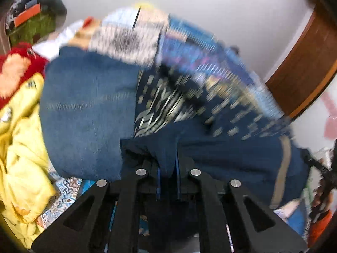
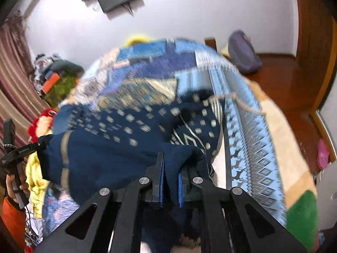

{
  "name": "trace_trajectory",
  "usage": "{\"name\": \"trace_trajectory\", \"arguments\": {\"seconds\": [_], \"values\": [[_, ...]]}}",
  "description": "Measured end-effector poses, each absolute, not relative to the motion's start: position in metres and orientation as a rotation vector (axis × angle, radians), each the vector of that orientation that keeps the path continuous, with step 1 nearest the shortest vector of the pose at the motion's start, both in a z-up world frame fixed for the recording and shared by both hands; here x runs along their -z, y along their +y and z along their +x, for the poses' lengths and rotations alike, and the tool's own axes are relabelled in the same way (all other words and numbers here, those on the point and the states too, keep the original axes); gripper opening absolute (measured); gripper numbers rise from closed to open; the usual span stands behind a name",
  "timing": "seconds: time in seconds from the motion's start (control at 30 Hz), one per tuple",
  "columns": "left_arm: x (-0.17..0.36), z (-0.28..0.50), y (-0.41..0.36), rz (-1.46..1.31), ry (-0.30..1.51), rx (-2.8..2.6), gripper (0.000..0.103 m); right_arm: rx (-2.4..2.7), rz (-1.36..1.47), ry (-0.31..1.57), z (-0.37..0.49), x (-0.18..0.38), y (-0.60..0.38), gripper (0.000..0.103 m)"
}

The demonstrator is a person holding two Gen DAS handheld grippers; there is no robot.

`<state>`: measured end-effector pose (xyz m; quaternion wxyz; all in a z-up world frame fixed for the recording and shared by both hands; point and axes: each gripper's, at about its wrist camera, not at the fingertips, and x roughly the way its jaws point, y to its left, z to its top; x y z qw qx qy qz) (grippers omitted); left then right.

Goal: Fold large clothes

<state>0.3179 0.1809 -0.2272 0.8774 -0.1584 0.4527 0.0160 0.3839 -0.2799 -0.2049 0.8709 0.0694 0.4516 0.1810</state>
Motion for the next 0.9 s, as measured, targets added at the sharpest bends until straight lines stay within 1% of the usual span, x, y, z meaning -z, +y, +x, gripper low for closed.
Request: {"name": "trace_trajectory", "arguments": {"seconds": [0.03, 0.1, 0.2, 0.3, 0.63, 0.67, 0.7, 0.73, 0.77, 0.8, 0.87, 0.9], "values": [[0.241, 0.321, 0.179, -0.310, 0.959, -0.039, 0.013, -0.381, 0.130, 0.954, 0.387, 0.213, -0.278, 0.007], [0.248, 0.321, 0.175, -0.280, 0.946, -0.048, 0.016, -0.383, 0.072, 0.948, 0.386, 0.222, -0.275, 0.007], [0.250, 0.321, 0.172, -0.251, 0.944, -0.058, 0.016, -0.389, 0.002, 0.940, 0.383, 0.222, -0.272, 0.007], [0.247, 0.322, 0.169, -0.206, 0.958, -0.057, 0.018, -0.395, -0.012, 0.958, 0.381, 0.219, -0.275, 0.008], [0.248, 0.327, 0.156, -0.108, 0.991, -0.092, 0.018, -0.347, -0.068, 0.993, 0.356, 0.209, -0.287, 0.008], [0.249, 0.328, 0.155, -0.100, 0.997, -0.095, 0.018, -0.313, -0.089, 0.989, 0.353, 0.208, -0.290, 0.022], [0.249, 0.329, 0.155, -0.097, 1.001, -0.096, 0.018, -0.256, -0.126, 0.982, 0.350, 0.207, -0.294, 0.043], [0.249, 0.329, 0.155, -0.096, 1.003, -0.097, 0.018, -0.169, -0.180, 0.959, 0.346, 0.204, -0.300, 0.086], [0.248, 0.329, 0.155, -0.097, 1.007, -0.094, 0.018, -0.094, -0.217, 0.913, 0.341, 0.200, -0.307, 0.089], [0.247, 0.329, 0.156, -0.097, 1.011, -0.085, 0.018, -0.066, -0.224, 0.899, 0.335, 0.197, -0.317, 0.088], [0.242, 0.326, 0.157, -0.106, 1.015, -0.075, 0.020, -0.111, -0.124, 0.934, 0.328, 0.188, -0.337, 0.087], [0.236, 0.321, 0.159, -0.120, 1.017, -0.065, 0.026, -0.142, -0.059, 0.935, 0.322, 0.182, -0.346, 0.087]]}}
